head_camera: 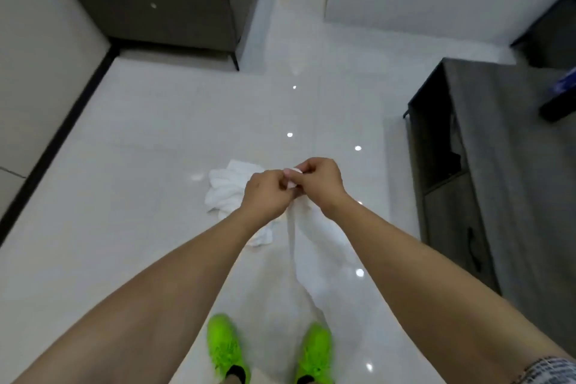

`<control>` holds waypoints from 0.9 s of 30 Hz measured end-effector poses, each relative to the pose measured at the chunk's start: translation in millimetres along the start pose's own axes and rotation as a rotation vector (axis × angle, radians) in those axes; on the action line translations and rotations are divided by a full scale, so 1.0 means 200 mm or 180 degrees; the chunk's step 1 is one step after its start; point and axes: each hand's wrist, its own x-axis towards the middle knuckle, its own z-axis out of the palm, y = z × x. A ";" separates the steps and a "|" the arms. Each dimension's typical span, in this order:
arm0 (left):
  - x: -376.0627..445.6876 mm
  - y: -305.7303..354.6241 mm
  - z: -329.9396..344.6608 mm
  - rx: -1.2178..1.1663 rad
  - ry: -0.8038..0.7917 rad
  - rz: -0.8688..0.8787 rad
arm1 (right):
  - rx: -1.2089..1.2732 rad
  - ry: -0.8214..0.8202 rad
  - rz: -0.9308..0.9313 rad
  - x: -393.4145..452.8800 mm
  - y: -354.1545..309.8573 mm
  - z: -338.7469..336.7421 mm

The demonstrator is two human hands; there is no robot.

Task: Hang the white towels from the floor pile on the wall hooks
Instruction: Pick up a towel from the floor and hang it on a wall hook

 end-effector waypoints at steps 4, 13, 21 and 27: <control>-0.01 0.53 -0.19 -0.0345 -0.0223 0.0404 | -0.0080 0.0513 -0.0391 -0.18 -0.42 -0.43; -0.15 1.26 -0.28 -0.0028 -0.0254 0.2020 | -0.1897 0.1961 -0.0566 -0.70 -0.64 -1.07; -0.25 1.69 -0.24 -0.0466 0.0552 0.2423 | -0.1485 0.3355 -0.0037 -1.00 -0.41 -1.50; -0.48 1.97 0.07 0.0582 -0.0798 0.2843 | -0.0480 0.3120 -0.0984 -1.14 -0.54 -1.73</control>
